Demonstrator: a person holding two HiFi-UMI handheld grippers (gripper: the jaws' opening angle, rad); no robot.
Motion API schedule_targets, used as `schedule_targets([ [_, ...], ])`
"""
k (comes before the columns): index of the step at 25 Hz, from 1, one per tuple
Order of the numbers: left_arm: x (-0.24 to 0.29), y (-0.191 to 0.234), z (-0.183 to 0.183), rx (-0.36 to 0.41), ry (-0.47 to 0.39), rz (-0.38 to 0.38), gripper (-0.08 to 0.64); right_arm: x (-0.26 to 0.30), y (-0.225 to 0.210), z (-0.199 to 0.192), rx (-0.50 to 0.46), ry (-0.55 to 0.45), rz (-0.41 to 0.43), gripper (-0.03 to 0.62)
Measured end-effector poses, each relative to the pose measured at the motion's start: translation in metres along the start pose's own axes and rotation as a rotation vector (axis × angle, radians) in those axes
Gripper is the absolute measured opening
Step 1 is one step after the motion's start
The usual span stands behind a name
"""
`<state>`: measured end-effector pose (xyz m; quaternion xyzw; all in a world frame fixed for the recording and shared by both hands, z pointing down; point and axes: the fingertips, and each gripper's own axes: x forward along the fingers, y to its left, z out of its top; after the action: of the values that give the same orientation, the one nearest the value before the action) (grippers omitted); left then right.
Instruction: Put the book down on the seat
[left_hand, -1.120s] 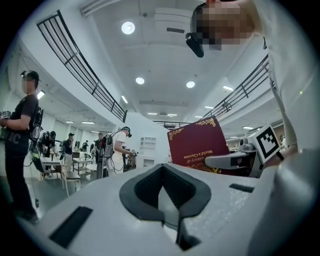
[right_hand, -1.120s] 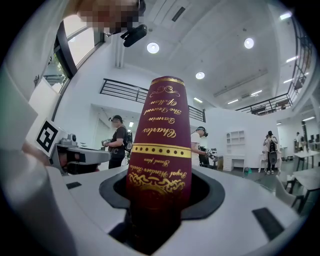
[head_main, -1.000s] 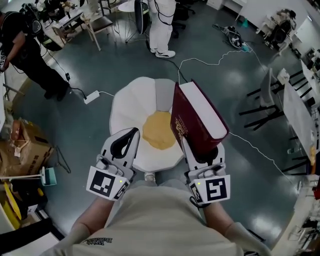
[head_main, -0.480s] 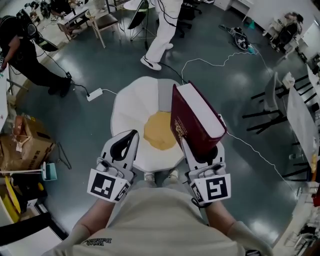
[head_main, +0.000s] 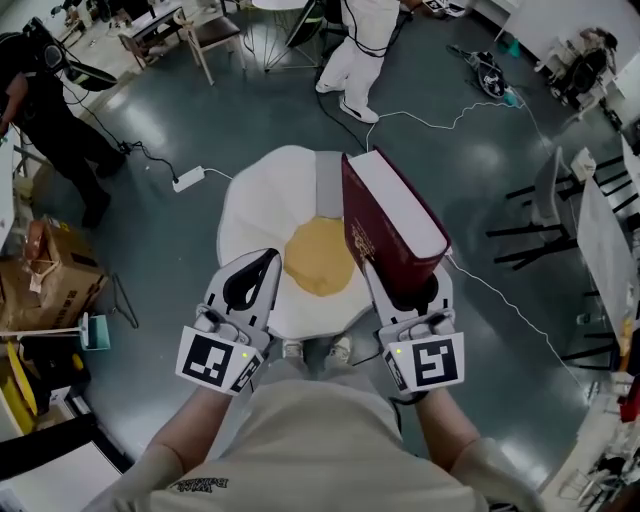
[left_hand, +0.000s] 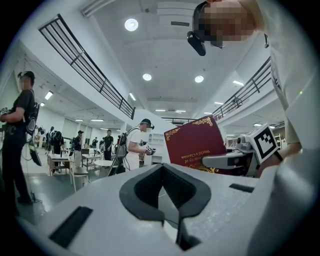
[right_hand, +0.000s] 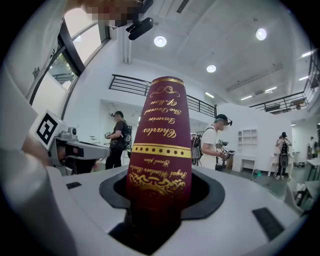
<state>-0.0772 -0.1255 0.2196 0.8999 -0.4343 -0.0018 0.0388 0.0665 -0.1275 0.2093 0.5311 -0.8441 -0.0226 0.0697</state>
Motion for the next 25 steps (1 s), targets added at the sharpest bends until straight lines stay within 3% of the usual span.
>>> schedule_targets([
  [9,0.05,0.037,-0.019,0.05,-0.013,0.028,0.005,0.057,-0.019,-0.014,-0.036,0.012,0.029,0.227],
  [14,0.077,0.066,-0.05,0.052,-0.002,0.052,0.005,0.094,-0.031,-0.04,-0.036,0.044,0.024,0.227],
  [19,0.102,0.077,-0.098,0.05,0.029,0.042,0.005,0.124,-0.044,-0.09,-0.007,0.095,0.025,0.227],
  [25,0.126,0.105,-0.188,0.014,0.064,0.045,0.005,0.168,-0.04,-0.172,0.005,0.168,0.065,0.227],
])
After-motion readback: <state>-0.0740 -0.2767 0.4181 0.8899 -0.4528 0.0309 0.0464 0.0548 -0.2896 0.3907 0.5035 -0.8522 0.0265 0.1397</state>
